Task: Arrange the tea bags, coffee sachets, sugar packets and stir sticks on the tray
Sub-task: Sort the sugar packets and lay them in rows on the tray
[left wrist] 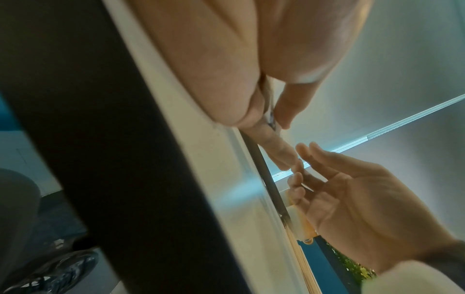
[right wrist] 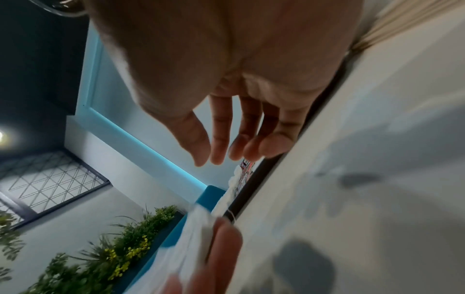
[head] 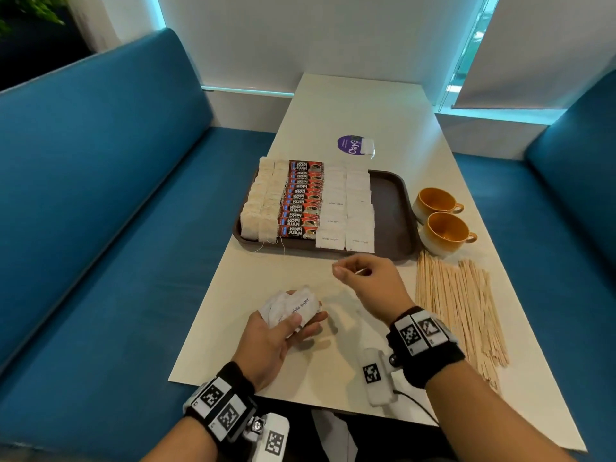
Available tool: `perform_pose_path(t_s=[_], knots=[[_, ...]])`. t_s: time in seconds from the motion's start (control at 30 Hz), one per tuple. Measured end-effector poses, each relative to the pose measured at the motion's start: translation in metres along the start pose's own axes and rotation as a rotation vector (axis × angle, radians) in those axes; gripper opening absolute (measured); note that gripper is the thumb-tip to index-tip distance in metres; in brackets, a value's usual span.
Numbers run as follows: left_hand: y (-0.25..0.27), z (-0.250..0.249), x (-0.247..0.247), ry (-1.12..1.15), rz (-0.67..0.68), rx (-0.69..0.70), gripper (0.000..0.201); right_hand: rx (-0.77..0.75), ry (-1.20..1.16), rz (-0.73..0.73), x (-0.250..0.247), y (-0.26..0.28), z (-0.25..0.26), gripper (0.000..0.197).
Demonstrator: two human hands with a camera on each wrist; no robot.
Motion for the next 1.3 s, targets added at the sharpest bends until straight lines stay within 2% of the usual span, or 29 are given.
perform_pose_path(t_s=[0.2,0.33,0.43,0.57,0.67,0.97,1.03,1.13,1.2,1.3], knots=[[0.006,-0.005,0.007,-0.023,-0.003,0.005,0.034,0.133,-0.329,0.191,0.021,0.053,-0.015,0.027],[0.008,-0.005,0.007,-0.064,-0.037,0.021,0.031,0.106,-0.4,0.175,0.025,0.063,-0.019,0.031],[0.007,-0.003,0.005,-0.07,-0.088,0.003,0.033,0.085,-0.397,0.156,0.025,0.066,-0.021,0.028],[0.006,0.001,0.003,-0.083,-0.052,0.018,0.032,0.032,-0.363,0.109,0.023,0.067,-0.024,0.021],[0.005,0.001,0.002,-0.103,-0.076,0.014,0.032,0.023,-0.314,0.125,0.02,0.069,-0.022,0.016],[0.0,0.004,-0.001,-0.074,-0.141,0.001,0.026,0.063,-0.336,0.203,0.017,0.068,-0.021,0.022],[-0.001,0.004,-0.002,-0.06,-0.118,0.014,0.025,0.069,-0.344,0.184,0.015,0.067,-0.022,0.023],[-0.002,0.006,-0.005,-0.115,-0.028,0.062,0.037,0.076,-0.352,0.158,0.012,0.066,-0.024,0.024],[-0.004,0.007,-0.009,-0.155,-0.017,0.074,0.04,0.091,-0.357,0.165,0.01,0.065,-0.026,0.027],[-0.005,0.009,-0.012,-0.129,-0.046,0.078,0.029,0.12,-0.337,0.202,0.01,0.064,-0.029,0.035]])
Point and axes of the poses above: each hand's wrist, its own y-axis away from the middle knuckle, its own x-axis out of the palm, z = x × y, the point moved 2 cm from there along -y, towards the middle knuckle, and after that the axes turned 4 degrees about x, right-handed, at the moved point
